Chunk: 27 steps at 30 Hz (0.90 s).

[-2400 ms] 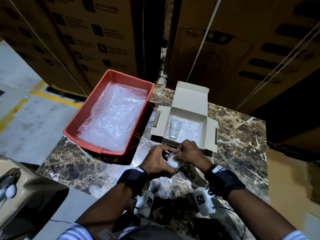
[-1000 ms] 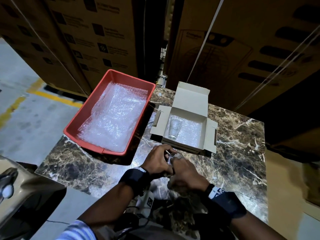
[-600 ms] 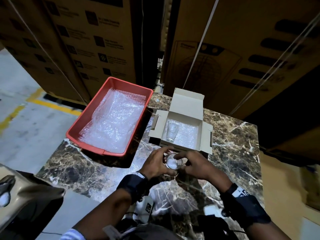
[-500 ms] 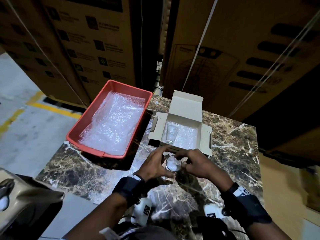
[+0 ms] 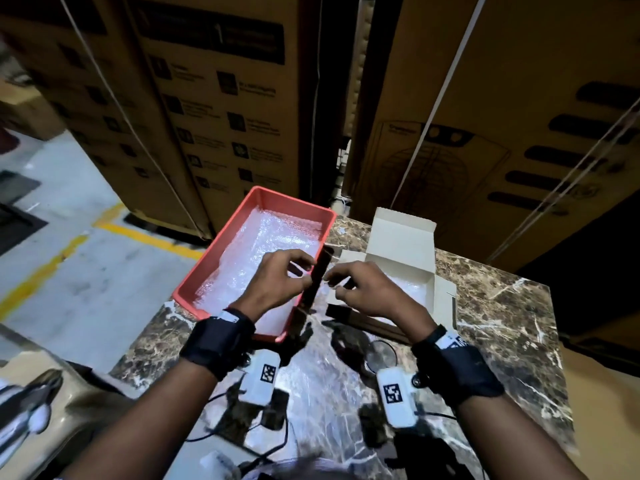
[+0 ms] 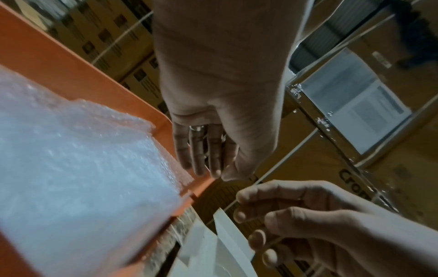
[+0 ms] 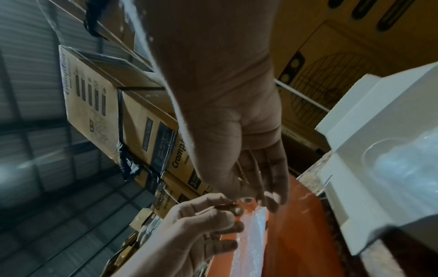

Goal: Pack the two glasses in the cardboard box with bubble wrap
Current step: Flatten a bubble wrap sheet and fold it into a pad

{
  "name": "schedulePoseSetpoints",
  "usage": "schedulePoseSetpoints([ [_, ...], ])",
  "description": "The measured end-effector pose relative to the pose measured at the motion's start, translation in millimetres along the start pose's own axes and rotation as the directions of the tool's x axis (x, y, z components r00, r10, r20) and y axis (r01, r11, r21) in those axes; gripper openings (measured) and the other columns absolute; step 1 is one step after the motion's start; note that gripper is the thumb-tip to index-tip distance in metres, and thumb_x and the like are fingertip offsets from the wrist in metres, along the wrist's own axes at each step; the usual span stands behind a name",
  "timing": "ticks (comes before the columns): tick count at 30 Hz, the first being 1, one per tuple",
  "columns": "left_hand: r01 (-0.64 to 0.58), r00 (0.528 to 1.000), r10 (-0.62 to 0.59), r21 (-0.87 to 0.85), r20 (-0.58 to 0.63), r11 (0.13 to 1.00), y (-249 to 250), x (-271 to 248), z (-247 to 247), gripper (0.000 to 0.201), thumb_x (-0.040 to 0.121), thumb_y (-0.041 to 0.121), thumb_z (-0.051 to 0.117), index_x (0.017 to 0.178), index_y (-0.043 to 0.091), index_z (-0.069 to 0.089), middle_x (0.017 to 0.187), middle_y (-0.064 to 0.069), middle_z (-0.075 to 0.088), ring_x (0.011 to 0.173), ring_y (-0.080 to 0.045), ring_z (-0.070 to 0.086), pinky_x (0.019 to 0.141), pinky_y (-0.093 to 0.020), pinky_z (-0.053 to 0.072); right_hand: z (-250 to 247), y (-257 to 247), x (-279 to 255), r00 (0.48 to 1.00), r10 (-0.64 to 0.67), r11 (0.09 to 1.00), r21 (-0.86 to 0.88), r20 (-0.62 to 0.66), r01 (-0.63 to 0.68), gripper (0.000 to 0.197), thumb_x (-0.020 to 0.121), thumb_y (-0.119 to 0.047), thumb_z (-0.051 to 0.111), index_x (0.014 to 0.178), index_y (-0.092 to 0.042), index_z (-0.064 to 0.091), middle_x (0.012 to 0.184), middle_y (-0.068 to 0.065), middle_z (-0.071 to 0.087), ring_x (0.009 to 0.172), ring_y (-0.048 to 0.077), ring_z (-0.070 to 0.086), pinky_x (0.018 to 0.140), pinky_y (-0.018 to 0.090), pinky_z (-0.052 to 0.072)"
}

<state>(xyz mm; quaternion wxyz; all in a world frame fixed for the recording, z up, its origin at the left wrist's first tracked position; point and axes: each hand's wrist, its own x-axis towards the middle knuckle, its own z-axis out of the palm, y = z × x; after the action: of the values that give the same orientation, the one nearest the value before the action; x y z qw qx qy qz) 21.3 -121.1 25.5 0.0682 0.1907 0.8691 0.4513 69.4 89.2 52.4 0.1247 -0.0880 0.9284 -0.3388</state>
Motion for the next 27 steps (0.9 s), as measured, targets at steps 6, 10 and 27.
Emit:
schedulePoseSetpoints([
  [6,0.214,0.965,-0.245,0.266,0.091,0.94,-54.5,18.5,-39.1,0.033,0.081,0.023,0.084,0.112,0.024,0.074,0.113,-0.001,0.071,0.098,-0.019,0.066,0.088,-0.035,0.056,27.1,-37.6,69.1,0.998,0.015,0.994,0.109,0.056,-0.021,0.032,0.092,-0.003,0.059,0.121,-0.013,0.071,0.111,0.005,0.072,0.096,0.019,0.07,0.088,0.035,0.058],
  [10,0.254,0.879,-0.402,0.461,0.257,0.85,-78.2,24.3,-42.6,0.069,0.068,0.046,0.093,0.127,0.027,0.063,0.121,0.0,0.061,0.113,-0.021,0.058,0.095,-0.033,0.049,45.0,-49.1,99.4,0.985,0.098,0.988,0.106,0.14,-0.113,0.033,0.095,-0.002,0.055,0.124,-0.011,0.069,0.111,0.015,0.073,0.095,0.029,0.072,0.088,0.044,0.06],
  [27,0.123,0.881,-0.228,0.265,0.414,0.956,-93.9,46.7,-72.7,0.011,0.091,0.029,0.067,0.087,0.02,0.064,0.096,-0.002,0.073,0.093,-0.021,0.067,0.087,-0.039,0.053,64.2,-29.7,103.3,0.981,0.125,0.961,0.229,0.146,-0.156,0.056,0.082,0.001,0.062,0.13,-0.027,0.06,0.128,0.004,0.061,0.121,0.018,0.059,0.1,0.04,0.054],
])
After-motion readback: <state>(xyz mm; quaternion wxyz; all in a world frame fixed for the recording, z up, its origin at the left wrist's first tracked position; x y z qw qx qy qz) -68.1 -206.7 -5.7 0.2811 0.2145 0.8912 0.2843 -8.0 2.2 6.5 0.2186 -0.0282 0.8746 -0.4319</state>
